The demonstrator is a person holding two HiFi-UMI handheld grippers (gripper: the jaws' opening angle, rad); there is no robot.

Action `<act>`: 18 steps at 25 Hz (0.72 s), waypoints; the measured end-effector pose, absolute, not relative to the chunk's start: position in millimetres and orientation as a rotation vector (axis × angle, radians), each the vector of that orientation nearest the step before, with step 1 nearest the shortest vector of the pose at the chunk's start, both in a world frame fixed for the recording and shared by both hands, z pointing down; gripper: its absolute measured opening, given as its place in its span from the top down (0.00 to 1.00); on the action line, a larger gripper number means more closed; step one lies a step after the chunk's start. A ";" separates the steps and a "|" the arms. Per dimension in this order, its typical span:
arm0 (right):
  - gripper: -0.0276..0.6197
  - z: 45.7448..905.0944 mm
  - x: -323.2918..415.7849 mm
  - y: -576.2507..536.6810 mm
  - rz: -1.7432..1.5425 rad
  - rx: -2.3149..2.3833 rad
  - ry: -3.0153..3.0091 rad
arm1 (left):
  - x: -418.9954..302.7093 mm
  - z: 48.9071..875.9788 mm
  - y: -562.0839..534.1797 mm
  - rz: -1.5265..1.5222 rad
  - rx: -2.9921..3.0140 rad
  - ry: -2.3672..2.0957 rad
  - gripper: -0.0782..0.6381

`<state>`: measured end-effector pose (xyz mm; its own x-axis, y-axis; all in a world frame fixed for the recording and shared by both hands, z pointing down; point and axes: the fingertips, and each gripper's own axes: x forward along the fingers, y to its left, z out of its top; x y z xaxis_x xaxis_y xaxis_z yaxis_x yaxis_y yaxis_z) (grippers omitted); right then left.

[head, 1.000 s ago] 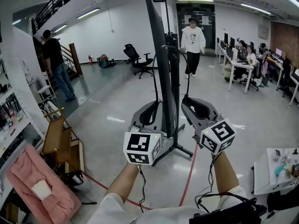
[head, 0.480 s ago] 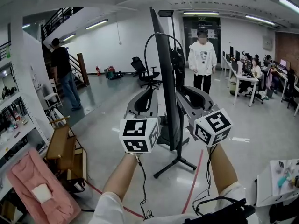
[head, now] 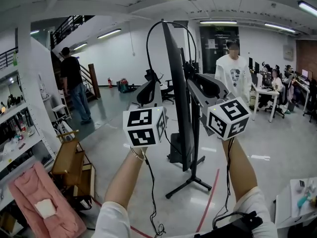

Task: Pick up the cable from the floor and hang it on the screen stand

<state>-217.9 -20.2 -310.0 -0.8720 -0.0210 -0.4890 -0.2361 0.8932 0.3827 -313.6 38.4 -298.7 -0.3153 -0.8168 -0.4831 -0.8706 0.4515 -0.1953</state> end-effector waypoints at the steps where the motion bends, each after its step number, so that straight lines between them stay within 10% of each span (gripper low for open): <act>1: 0.80 -315.6 -221.3 -22.9 0.595 -0.184 2.572 | -319.6 -303.1 36.9 0.136 -1.393 2.197 0.86; 18: 0.80 -328.0 -278.5 -97.8 0.401 -0.213 2.647 | -384.8 -320.8 -36.5 0.064 -1.347 2.379 0.86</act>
